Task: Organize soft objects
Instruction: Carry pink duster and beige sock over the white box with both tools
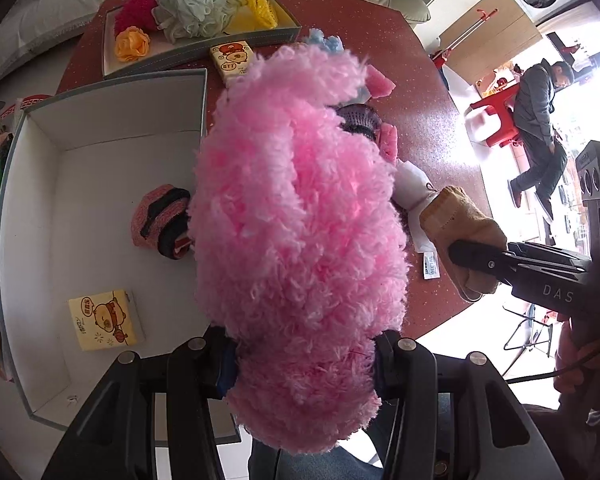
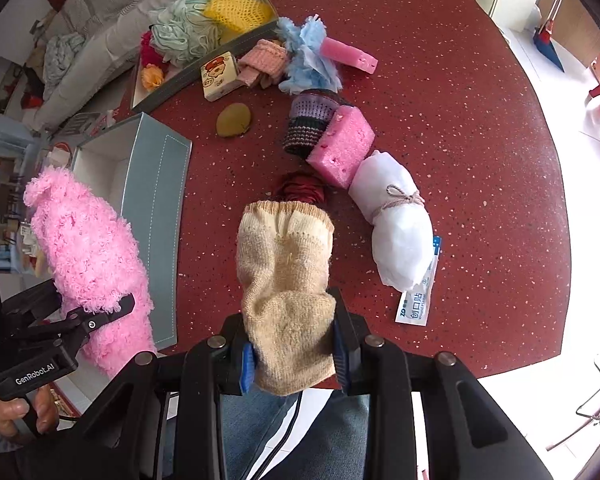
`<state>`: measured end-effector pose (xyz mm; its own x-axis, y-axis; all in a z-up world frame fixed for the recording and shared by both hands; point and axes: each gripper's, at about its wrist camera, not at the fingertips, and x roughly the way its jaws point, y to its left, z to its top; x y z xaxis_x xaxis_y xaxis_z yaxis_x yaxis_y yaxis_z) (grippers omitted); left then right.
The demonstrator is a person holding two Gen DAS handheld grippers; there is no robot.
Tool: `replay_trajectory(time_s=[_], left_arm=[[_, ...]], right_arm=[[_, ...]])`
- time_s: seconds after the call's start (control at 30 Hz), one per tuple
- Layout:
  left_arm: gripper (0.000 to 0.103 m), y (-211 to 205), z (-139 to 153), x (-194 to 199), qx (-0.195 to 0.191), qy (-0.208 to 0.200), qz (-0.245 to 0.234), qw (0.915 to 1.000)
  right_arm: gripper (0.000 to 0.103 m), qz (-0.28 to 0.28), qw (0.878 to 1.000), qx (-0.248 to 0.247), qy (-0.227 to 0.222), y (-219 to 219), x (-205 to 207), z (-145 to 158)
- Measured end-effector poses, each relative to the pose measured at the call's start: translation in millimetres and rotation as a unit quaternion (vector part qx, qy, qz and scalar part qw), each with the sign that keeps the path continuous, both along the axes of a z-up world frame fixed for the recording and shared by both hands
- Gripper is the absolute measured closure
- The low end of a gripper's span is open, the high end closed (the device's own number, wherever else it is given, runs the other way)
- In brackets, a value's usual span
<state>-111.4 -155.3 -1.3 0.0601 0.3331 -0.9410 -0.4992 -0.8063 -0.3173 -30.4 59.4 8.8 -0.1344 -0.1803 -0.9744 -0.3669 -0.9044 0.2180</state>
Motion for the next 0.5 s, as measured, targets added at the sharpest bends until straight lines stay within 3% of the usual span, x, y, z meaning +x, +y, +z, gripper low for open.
replay_trajectory(time_s=[0.5], left_arm=[[0.052,-29,2,3,0.014,0.010,0.067,0.9976]], right_arm=[[0.070,0.070,0.997,0.020,0.004,-42,-30,11]])
